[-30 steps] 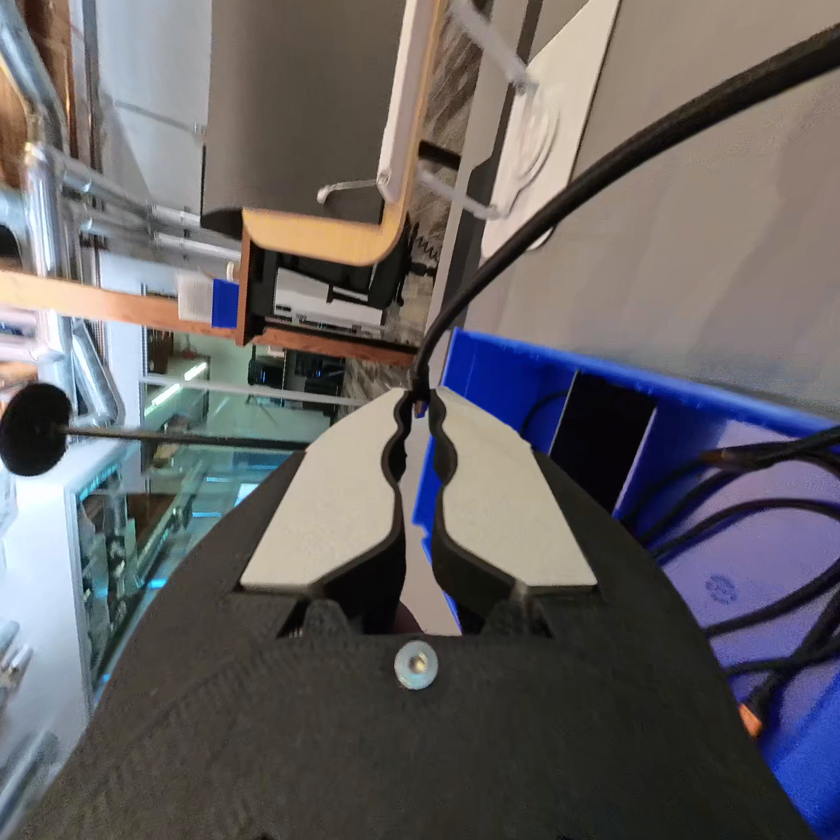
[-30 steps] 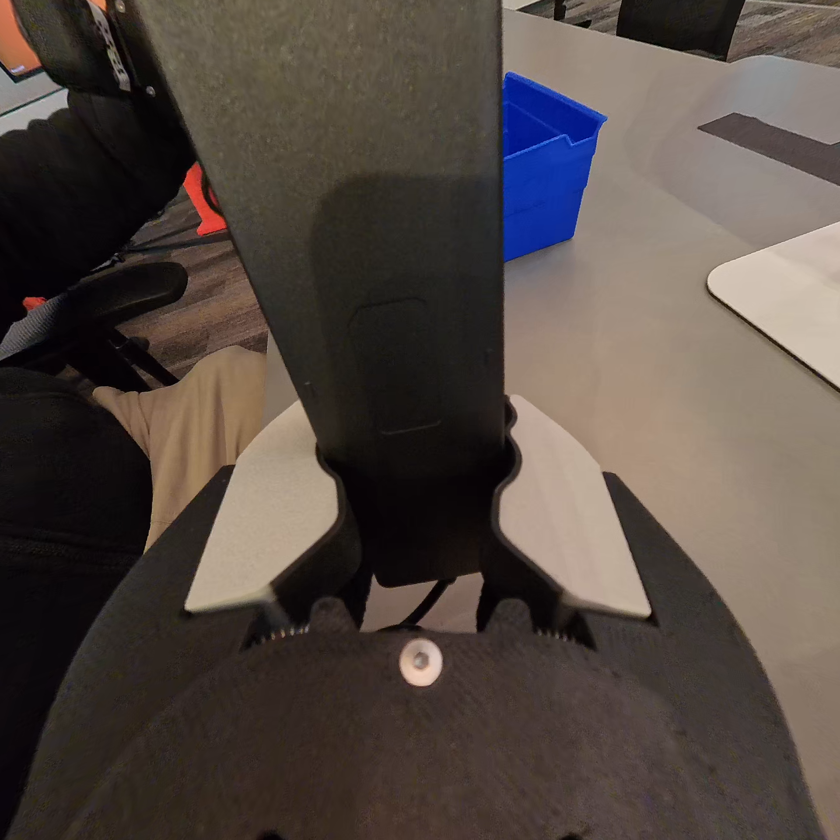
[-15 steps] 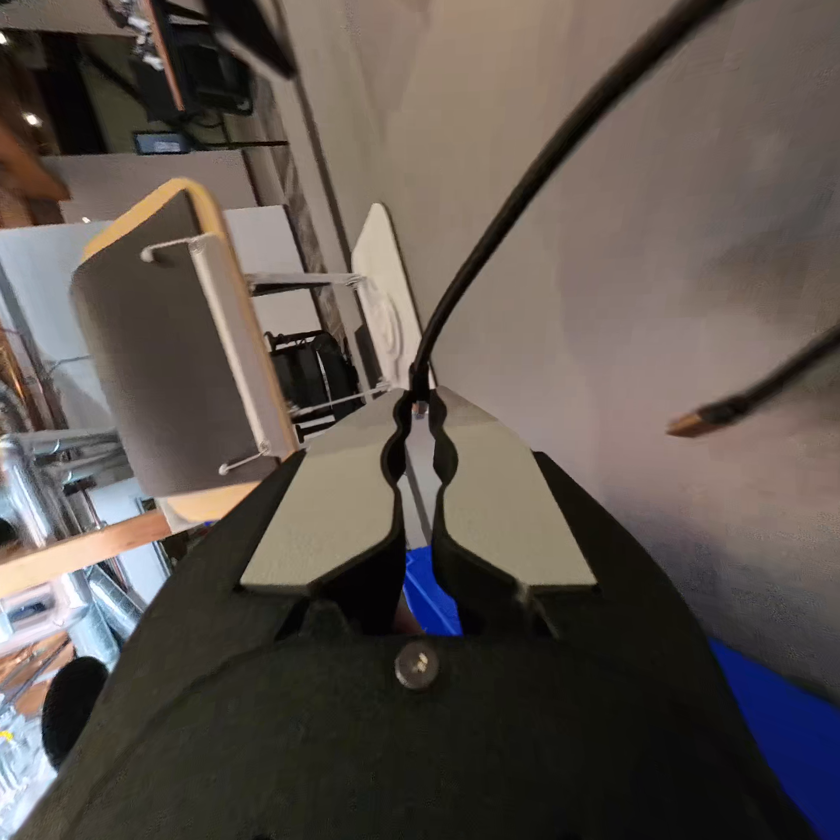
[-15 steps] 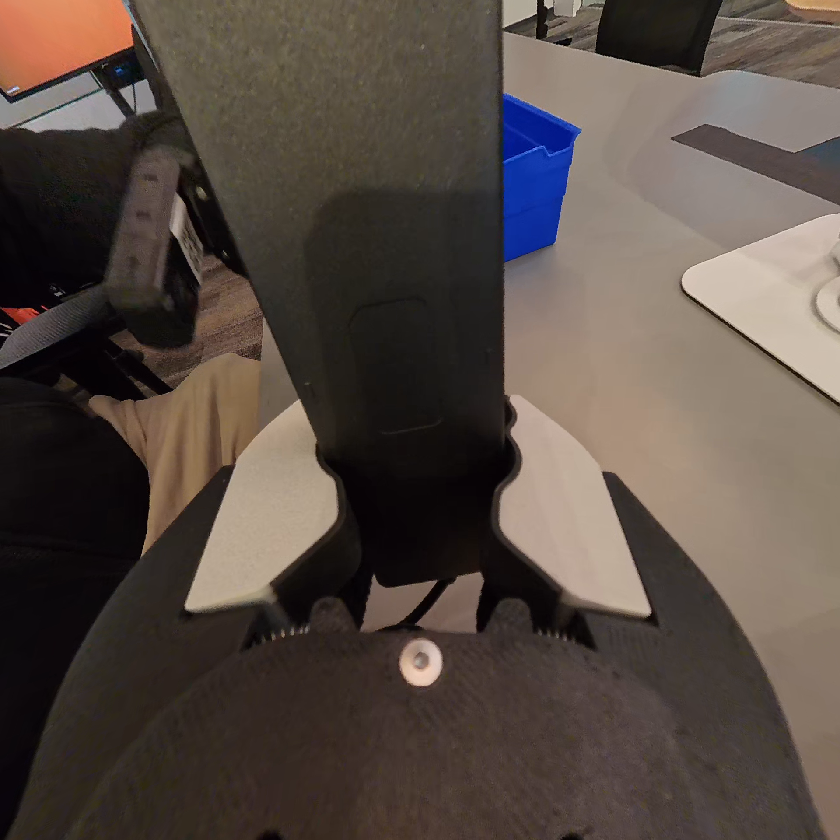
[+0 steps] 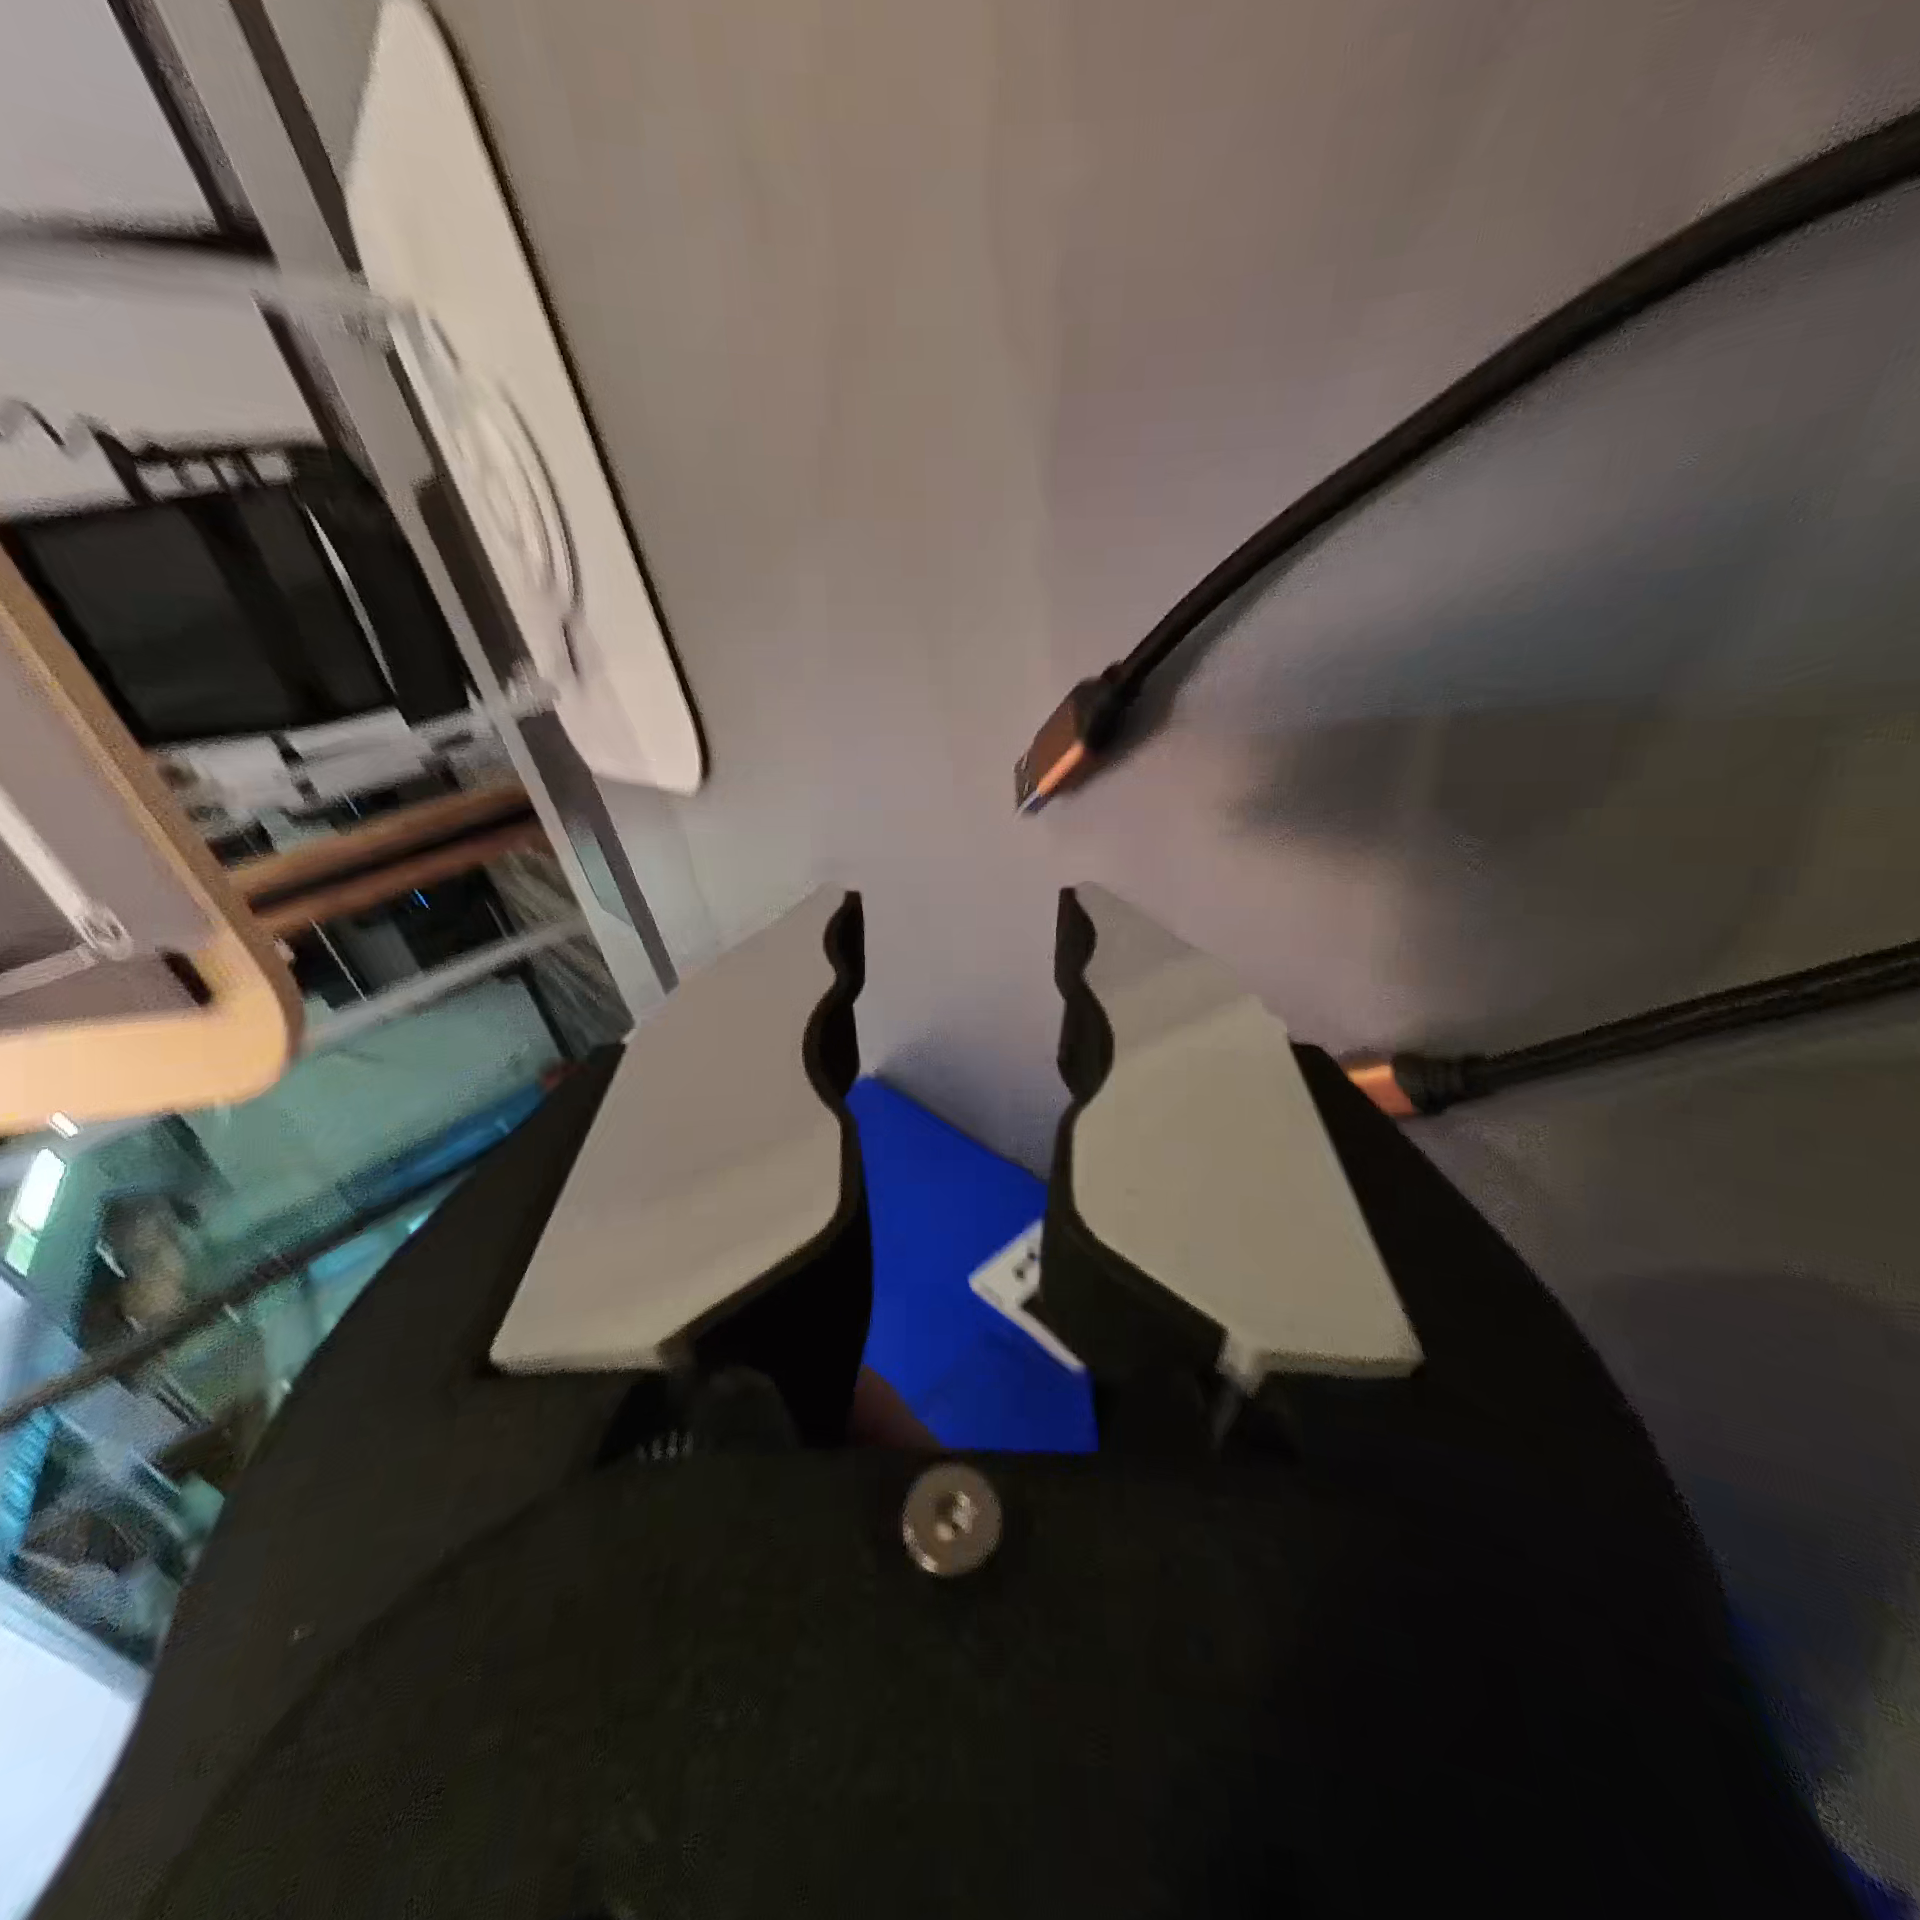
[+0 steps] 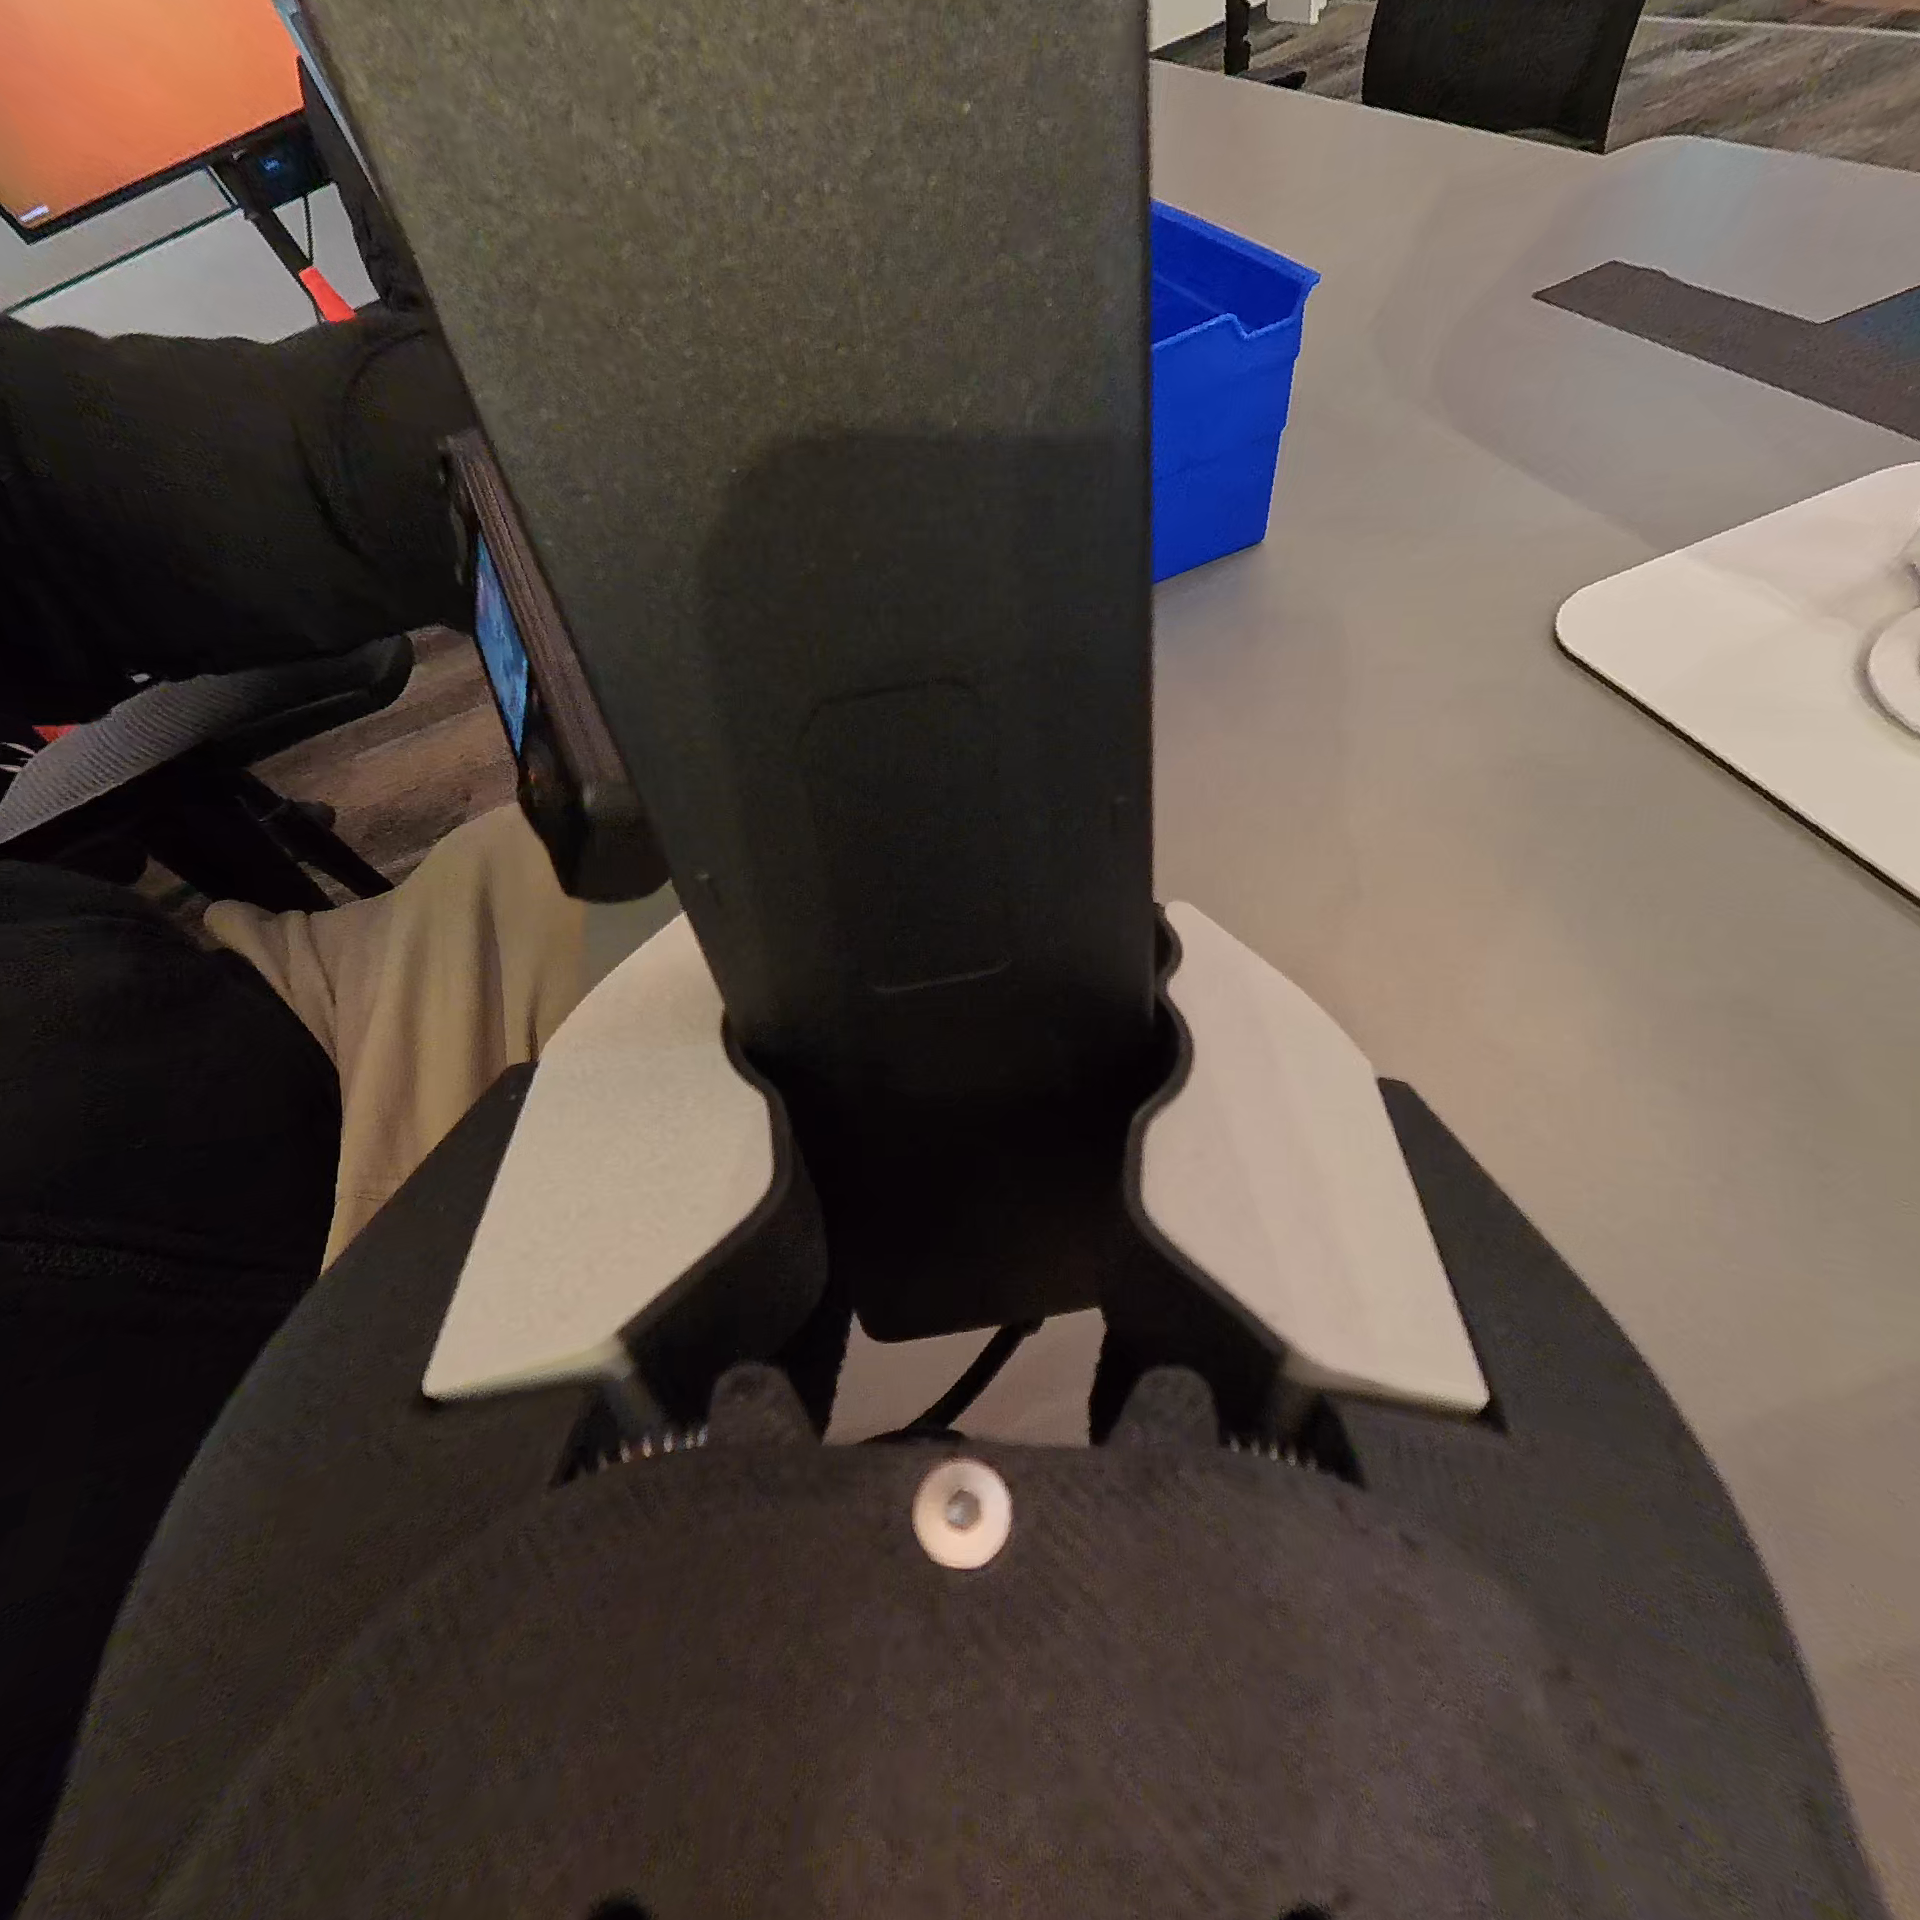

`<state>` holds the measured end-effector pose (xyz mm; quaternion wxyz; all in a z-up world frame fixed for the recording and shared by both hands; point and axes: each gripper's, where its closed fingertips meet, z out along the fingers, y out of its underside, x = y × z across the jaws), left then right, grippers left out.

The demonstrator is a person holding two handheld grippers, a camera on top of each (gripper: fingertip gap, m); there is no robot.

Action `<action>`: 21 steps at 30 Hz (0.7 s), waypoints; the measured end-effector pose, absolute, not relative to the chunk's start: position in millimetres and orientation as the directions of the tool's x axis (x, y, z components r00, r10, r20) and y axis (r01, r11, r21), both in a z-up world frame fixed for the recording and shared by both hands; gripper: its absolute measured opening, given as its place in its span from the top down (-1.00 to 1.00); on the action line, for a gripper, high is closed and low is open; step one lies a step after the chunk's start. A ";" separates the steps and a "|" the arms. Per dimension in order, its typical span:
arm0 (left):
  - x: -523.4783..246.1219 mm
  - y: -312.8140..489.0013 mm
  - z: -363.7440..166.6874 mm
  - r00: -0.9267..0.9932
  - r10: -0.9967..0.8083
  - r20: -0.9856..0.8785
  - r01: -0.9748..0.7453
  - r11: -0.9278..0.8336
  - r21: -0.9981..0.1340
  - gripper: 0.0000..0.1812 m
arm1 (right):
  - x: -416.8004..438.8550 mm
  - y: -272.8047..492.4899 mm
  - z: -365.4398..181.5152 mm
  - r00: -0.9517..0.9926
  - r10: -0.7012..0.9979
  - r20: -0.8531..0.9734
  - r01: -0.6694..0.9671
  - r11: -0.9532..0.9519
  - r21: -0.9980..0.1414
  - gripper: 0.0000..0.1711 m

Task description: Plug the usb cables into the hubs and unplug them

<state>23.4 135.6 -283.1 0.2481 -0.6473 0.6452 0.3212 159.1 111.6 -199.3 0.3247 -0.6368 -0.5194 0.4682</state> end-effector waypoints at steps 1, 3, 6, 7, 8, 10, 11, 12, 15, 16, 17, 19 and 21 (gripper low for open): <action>17.5 134.7 -278.3 0.019 -0.681 -0.732 -0.990 -0.115 0.081 0.61 | 159.1 111.9 -199.5 0.022 0.966 -0.259 0.358 -0.250 -0.900 0.22; 23.4 128.4 -272.2 0.231 -0.685 -0.691 -0.965 -0.253 -0.072 0.61 | 159.2 112.0 -199.3 0.023 0.966 -0.259 0.357 -0.250 -0.900 0.22; 51.1 111.3 -282.0 0.498 -0.696 -0.517 -0.867 -0.407 -0.287 0.59 | 159.6 112.3 -198.0 0.024 0.966 -0.257 0.354 -0.249 -0.902 0.22; 53.4 112.4 -283.4 0.508 -0.678 -0.531 -0.861 -0.411 -0.300 0.58 | 159.8 112.2 -197.4 0.023 0.966 -0.257 0.352 -0.249 -0.902 0.22; 53.3 115.3 -284.5 0.521 -0.648 -0.556 -0.853 -0.419 -0.311 0.57 | 160.1 112.1 -197.0 0.024 0.966 -0.257 0.351 -0.249 -0.903 0.22; 63.7 109.3 -298.9 0.614 -0.647 -0.452 -0.789 -0.489 -0.372 0.52 | 160.8 111.7 -195.7 0.023 0.967 -0.255 0.347 -0.247 -0.905 0.22; 66.9 107.9 -305.0 0.669 -0.632 -0.391 -0.742 -0.539 -0.399 0.48 | 161.1 111.4 -194.9 0.023 0.967 -0.254 0.346 -0.246 -0.905 0.22; 65.4 110.6 -309.5 0.710 -0.602 -0.365 -0.703 -0.578 -0.414 0.45 | 161.4 111.4 -194.0 0.023 0.967 -0.253 0.344 -0.245 -0.906 0.22; 68.7 114.8 -317.7 0.795 -0.553 -0.250 -0.601 -0.661 -0.448 0.43 | 161.8 111.1 -191.1 0.020 0.968 -0.251 0.336 -0.243 -0.910 0.22; 69.9 116.9 -318.3 0.810 -0.542 -0.223 -0.578 -0.678 -0.455 0.40 | 162.0 111.0 -190.4 0.020 0.968 -0.250 0.335 -0.242 -0.911 0.22; 71.1 120.0 -319.3 0.826 -0.530 -0.193 -0.552 -0.691 -0.466 0.42 | 162.1 110.7 -189.9 0.020 0.968 -0.249 0.334 -0.241 -0.911 0.22; 75.1 124.2 -321.5 0.851 -0.511 -0.117 -0.499 -0.719 -0.484 0.46 | 162.2 110.2 -188.9 0.018 0.968 -0.249 0.331 -0.240 -0.912 0.22; 80.5 126.3 -321.8 0.854 -0.515 -0.068 -0.478 -0.728 -0.492 0.38 | 162.6 110.0 -188.2 0.019 0.969 -0.246 0.331 -0.238 -0.913 0.22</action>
